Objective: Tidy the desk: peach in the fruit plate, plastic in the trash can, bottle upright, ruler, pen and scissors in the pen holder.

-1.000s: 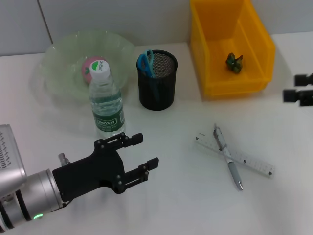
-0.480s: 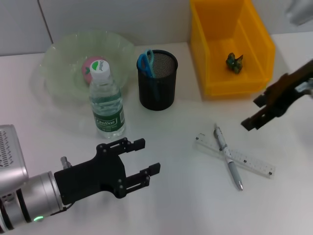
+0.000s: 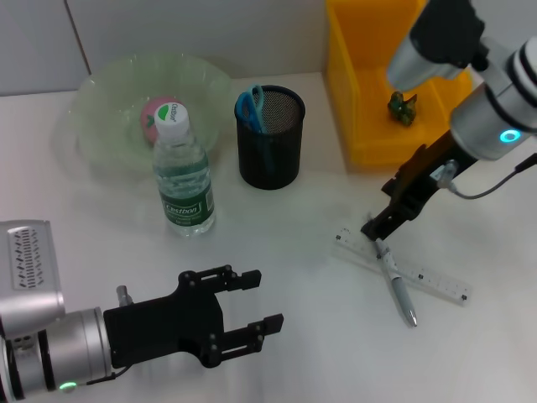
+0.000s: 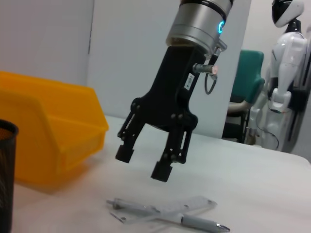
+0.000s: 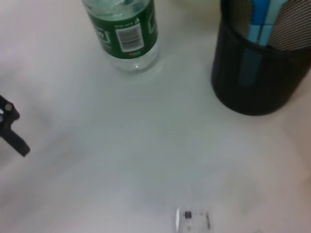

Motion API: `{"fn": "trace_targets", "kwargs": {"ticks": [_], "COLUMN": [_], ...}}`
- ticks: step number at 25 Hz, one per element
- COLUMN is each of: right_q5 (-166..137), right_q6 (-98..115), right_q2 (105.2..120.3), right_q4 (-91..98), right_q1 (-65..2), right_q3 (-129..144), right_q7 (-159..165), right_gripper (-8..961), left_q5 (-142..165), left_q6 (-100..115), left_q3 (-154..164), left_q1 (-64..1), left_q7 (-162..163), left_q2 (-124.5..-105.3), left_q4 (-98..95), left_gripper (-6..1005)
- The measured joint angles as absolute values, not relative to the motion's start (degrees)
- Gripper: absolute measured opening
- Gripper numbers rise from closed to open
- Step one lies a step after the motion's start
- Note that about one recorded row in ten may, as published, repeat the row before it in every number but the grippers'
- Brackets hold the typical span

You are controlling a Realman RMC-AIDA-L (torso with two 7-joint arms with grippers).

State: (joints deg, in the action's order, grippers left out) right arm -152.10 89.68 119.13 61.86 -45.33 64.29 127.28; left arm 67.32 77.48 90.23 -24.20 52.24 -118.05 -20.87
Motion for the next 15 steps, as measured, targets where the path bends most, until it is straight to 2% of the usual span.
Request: {"fn": "trace_targets", "kwargs": {"ticks": [15], "right_q5": [-149.10], "right_q6": [82.33], "right_q2": [119.28], "right_q4": [53.38], "right_q1": [-47.74], "right_q3": [70.28], "right_q7": [127.09], "right_gripper": [748], "left_q5": [69.68], "left_q6": [73.83], "left_q3": [90.35], "left_q1": [-26.08], "left_q7": [56.37], "left_q2": [-118.01], "left_q4": [-20.68], "left_gripper": [676]}}
